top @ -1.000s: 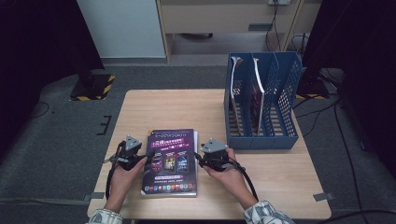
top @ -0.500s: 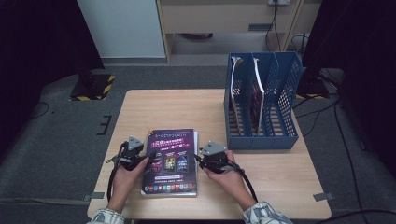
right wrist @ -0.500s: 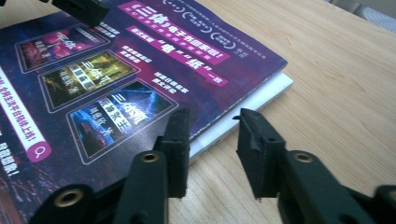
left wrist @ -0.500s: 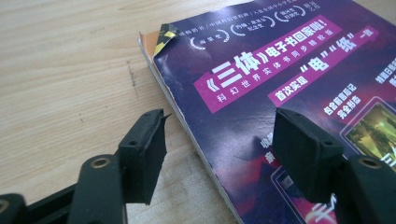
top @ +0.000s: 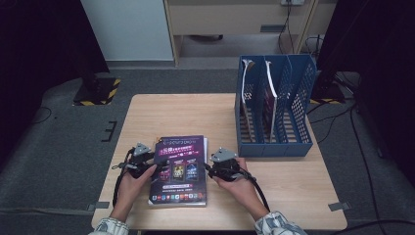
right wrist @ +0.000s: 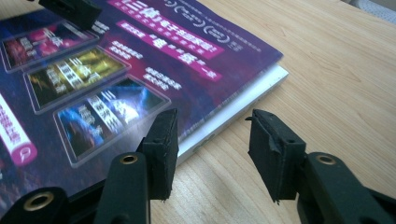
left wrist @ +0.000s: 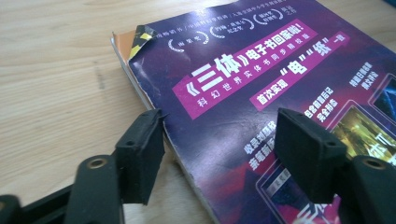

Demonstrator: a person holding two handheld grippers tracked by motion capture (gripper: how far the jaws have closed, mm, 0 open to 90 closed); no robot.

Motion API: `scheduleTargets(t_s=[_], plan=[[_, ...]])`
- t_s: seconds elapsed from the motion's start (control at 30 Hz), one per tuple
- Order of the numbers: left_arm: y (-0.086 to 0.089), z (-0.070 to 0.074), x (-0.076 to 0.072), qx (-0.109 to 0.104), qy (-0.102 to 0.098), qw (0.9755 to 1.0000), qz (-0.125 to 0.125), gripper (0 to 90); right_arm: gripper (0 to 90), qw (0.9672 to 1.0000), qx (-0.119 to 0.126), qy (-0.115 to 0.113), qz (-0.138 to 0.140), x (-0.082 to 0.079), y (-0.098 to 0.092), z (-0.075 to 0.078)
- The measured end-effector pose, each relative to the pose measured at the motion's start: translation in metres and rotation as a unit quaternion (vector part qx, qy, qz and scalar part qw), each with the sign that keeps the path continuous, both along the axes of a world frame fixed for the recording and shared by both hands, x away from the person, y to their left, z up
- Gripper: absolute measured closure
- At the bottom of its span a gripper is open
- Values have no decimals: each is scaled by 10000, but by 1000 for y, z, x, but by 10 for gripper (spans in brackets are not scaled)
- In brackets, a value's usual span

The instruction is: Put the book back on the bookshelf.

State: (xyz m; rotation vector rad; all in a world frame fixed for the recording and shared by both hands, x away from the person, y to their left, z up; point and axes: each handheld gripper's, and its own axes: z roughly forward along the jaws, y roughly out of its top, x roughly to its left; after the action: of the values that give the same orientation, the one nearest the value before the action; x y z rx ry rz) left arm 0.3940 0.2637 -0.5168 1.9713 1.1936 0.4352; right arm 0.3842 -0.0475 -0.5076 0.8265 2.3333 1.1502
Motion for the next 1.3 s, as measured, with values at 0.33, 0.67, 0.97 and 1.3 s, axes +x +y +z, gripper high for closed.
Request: scheduleTargets(t_s=[0.33, 0.67, 0.97, 1.3], plan=[[-29, 5, -6, 498, -166, 9975, -481, 384, 351, 9994, 75, 322, 52, 4, -1, -3], [-28, 3, -7, 415, -174, 9982, -398, 371, 137, 9913, 501, 1218, -88, 18, -8, -17], [-29, 3, -8, 445, -190, 9981, -379, 369, 108, 9861, 757, 1475, 53, 24, -5, -22], [-29, 3, -8, 390, -178, 9985, -350, 377, 48, 9811, 976, 1663, 157, 34, -5, -30]])
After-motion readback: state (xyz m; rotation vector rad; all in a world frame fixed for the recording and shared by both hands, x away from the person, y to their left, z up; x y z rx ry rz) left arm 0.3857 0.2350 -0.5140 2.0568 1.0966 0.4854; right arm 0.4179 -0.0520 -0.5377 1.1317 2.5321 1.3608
